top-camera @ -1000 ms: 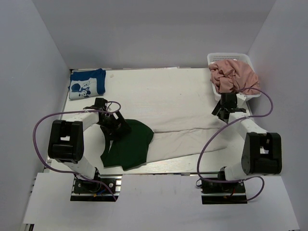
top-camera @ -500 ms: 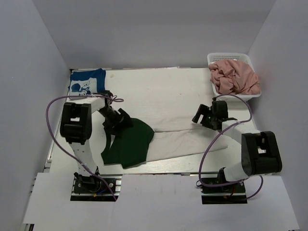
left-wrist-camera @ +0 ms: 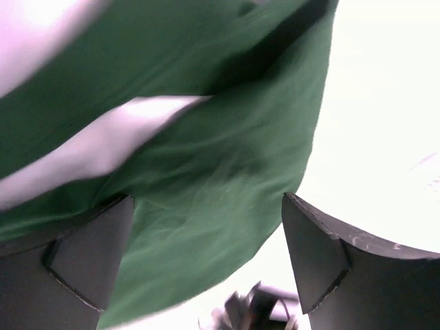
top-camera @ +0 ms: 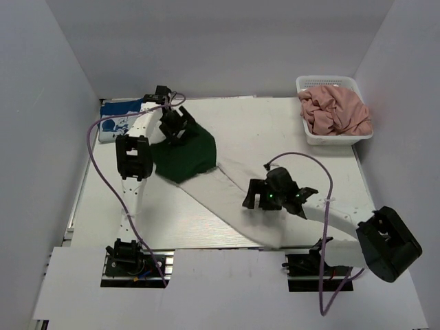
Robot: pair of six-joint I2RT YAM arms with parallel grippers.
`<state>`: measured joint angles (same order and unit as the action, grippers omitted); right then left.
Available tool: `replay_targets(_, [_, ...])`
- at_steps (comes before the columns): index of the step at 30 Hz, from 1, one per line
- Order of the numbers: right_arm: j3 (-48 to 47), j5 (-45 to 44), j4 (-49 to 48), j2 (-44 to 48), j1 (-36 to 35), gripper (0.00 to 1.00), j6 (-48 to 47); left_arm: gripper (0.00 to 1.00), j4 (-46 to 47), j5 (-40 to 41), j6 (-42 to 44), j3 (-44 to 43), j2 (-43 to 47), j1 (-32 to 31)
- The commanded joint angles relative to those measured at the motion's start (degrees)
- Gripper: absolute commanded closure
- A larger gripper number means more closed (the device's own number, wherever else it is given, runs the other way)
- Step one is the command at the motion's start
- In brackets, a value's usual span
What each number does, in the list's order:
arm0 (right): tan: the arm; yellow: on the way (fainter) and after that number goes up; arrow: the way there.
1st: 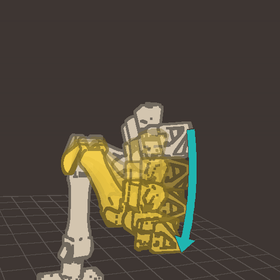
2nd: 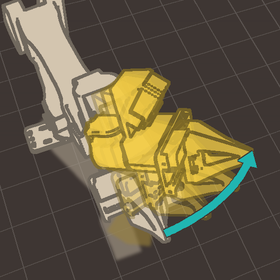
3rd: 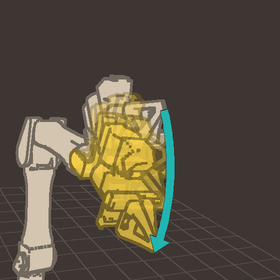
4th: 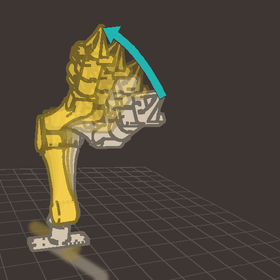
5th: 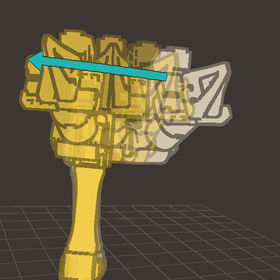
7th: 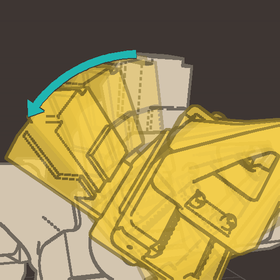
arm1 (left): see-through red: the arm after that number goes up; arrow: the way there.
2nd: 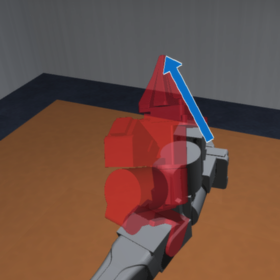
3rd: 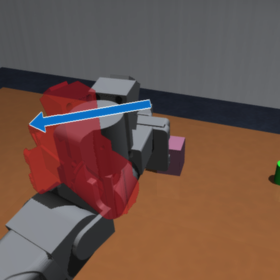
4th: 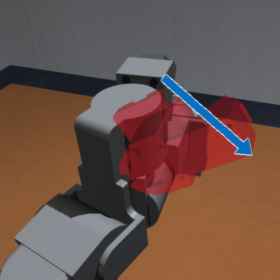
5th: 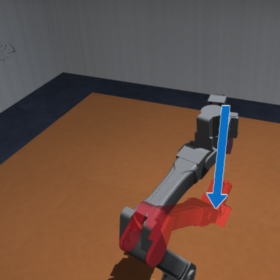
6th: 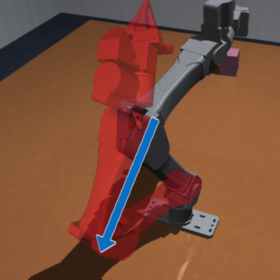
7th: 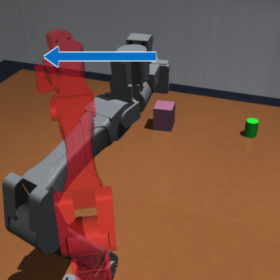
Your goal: Fold and stack the t-shirts
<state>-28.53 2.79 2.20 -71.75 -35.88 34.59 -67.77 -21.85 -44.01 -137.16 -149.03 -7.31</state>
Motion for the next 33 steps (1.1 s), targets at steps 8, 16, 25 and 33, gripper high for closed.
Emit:
replay_targets(8, [-1.52, -3.43, 19.52, 5.65, -7.27, 0.1, 5.76, 0.0, 33.49, 11.2, 8.76, 21.05, 11.29, -1.65])
replay_targets(16, [-4.69, -4.8, 16.09, 9.08, -6.93, 0.1, -1.62, 0.0, 34.64, 17.89, 12.36, 26.77, 29.49, -4.55])
replay_targets(25, [-6.7, -3.4, 15.29, 6.45, -7.1, 0.1, -3.56, 0.0, 22.06, 14.85, 13.42, 44.65, 44.94, -4.55])
replay_targets(33, [-8.11, -3.75, 14.94, 3.46, -6.92, 0.1, -6.02, 0.0, 20.5, 7.24, 17.11, 46.41, 38.34, -5.08])
